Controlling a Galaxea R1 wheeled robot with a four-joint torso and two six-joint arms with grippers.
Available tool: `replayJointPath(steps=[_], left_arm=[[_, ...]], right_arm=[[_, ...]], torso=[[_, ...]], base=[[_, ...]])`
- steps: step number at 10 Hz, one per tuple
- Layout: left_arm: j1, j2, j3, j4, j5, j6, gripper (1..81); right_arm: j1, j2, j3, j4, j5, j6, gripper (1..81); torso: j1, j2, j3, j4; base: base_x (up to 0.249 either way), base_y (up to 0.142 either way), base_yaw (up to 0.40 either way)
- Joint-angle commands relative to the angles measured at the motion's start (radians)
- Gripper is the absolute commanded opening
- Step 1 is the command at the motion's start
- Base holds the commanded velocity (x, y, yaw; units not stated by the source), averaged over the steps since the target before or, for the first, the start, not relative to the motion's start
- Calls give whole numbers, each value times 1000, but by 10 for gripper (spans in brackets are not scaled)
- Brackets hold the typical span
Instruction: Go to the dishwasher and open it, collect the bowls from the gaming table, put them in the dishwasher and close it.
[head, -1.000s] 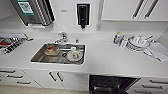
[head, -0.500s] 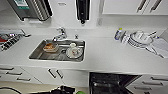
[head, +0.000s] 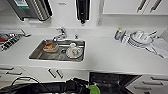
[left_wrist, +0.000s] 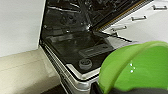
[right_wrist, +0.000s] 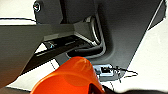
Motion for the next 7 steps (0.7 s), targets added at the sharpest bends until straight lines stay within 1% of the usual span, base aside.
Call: replayJointPath(steps=[1, 2, 3, 4, 5, 7], left_arm=[[-123, 135, -104, 164, -95, -78, 10], [-127, 182, -161, 229, -125, -142, 10], [-133, 235, -218, 264, -128, -182, 10], [-142, 296, -286, 272, -129, -190, 10], [-153, 354, -350, 272, -131, -190, 10], [-159, 439, -416, 276, -140, -192, 10]], right_arm=[[-17, -11, 20, -4, -28, 2, 10], [-18, -11, 20, -5, -28, 2, 10], [-18, -11, 23, -7, -28, 2, 10], [-15, -11, 27, -7, -26, 2, 10], [-11, -11, 33, -7, -26, 2, 10], [-12, -11, 38, -8, -22, 2, 10]], torso=[[0, 0, 0, 0], [0, 0, 0, 0], [0, 0, 0, 0], [0, 0, 0, 0], [0, 0, 0, 0], [0, 0, 0, 0]], base=[[0, 0, 0], [0, 0, 0], [0, 0, 0], [0, 0, 0], [0, 0, 0], [0, 0, 0]])
